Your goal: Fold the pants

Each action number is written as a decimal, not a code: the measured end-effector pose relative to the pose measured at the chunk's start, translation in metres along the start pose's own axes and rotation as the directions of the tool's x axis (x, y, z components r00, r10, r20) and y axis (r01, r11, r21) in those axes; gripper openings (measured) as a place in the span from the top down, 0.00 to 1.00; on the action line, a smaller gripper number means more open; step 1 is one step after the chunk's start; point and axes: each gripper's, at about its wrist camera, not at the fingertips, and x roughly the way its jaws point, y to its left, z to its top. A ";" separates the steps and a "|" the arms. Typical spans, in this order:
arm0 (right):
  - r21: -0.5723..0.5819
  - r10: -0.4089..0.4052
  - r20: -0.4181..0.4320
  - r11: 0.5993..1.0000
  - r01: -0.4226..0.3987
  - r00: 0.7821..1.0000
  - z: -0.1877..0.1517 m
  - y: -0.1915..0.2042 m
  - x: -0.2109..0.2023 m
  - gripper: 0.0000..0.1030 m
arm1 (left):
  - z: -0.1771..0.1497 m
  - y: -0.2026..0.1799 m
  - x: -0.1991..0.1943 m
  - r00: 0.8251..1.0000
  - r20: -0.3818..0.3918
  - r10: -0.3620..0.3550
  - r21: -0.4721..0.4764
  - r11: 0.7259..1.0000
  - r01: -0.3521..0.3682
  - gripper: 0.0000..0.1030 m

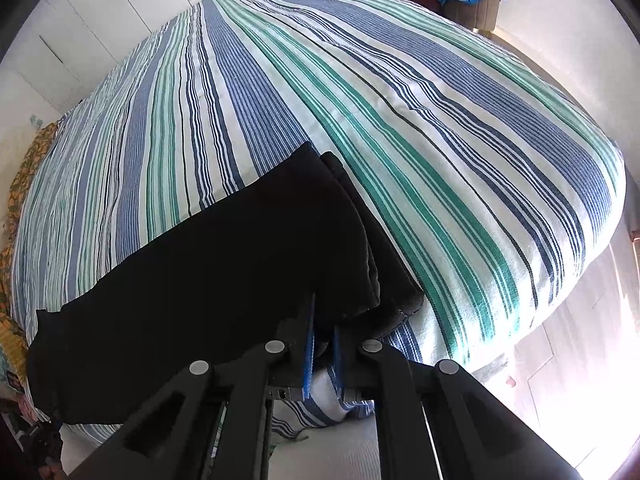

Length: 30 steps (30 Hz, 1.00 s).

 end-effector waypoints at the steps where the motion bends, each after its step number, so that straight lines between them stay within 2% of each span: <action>1: 0.000 -0.001 0.000 1.000 0.001 1.000 0.000 0.000 0.000 0.93 | -0.003 -0.003 -0.002 1.000 0.004 0.014 0.017 1.000 -0.014 0.98; 4: 0.000 -0.001 0.001 1.000 0.001 1.000 0.000 0.000 0.000 0.93 | -0.007 -0.007 -0.003 0.999 -0.006 0.049 0.041 0.998 -0.049 0.98; 10: -0.001 -0.003 0.001 1.000 0.003 1.000 0.000 0.000 -0.001 0.92 | -0.005 -0.007 0.003 0.997 -0.022 0.076 0.060 0.995 -0.075 0.96; 13: -0.008 -0.017 0.015 1.000 0.017 1.000 0.000 0.002 -0.004 0.78 | -0.001 -0.012 0.001 0.992 -0.013 0.122 0.087 0.989 -0.121 0.86; 15: -0.014 -0.018 0.040 1.000 0.019 0.999 -0.001 0.002 -0.010 0.52 | -0.004 -0.016 -0.008 0.987 0.014 0.158 0.113 0.981 -0.159 0.72; 17: -0.018 -0.015 0.089 1.000 0.016 0.996 -0.002 0.002 -0.020 0.43 | -0.006 -0.016 -0.020 0.983 0.049 0.180 0.135 0.973 -0.185 0.51; 18: -0.014 -0.032 0.112 0.999 0.033 0.993 -0.003 0.002 -0.025 0.33 | -0.007 -0.017 -0.026 0.979 0.066 0.191 0.145 0.969 -0.198 0.48; 20: 0.013 -0.073 0.158 0.997 0.072 0.985 -0.006 -0.001 -0.034 0.20 | -0.009 -0.018 -0.039 0.972 0.100 0.212 0.164 0.960 -0.226 0.45; 25: 0.106 -0.077 0.205 0.993 0.056 0.976 -0.008 -0.019 -0.045 0.19 | -0.009 -0.023 -0.067 0.953 0.197 0.230 0.181 0.947 -0.266 0.45; 28: 0.163 -0.060 0.225 0.986 0.023 0.972 -0.010 -0.032 -0.050 0.19 | -0.005 -0.043 -0.075 0.943 0.262 0.204 0.255 0.928 -0.271 0.42; 30: 0.195 -0.043 0.234 0.981 -0.004 0.971 -0.010 -0.038 -0.053 0.19 | 0.001 -0.058 -0.076 0.949 0.274 0.154 0.322 0.916 -0.241 0.40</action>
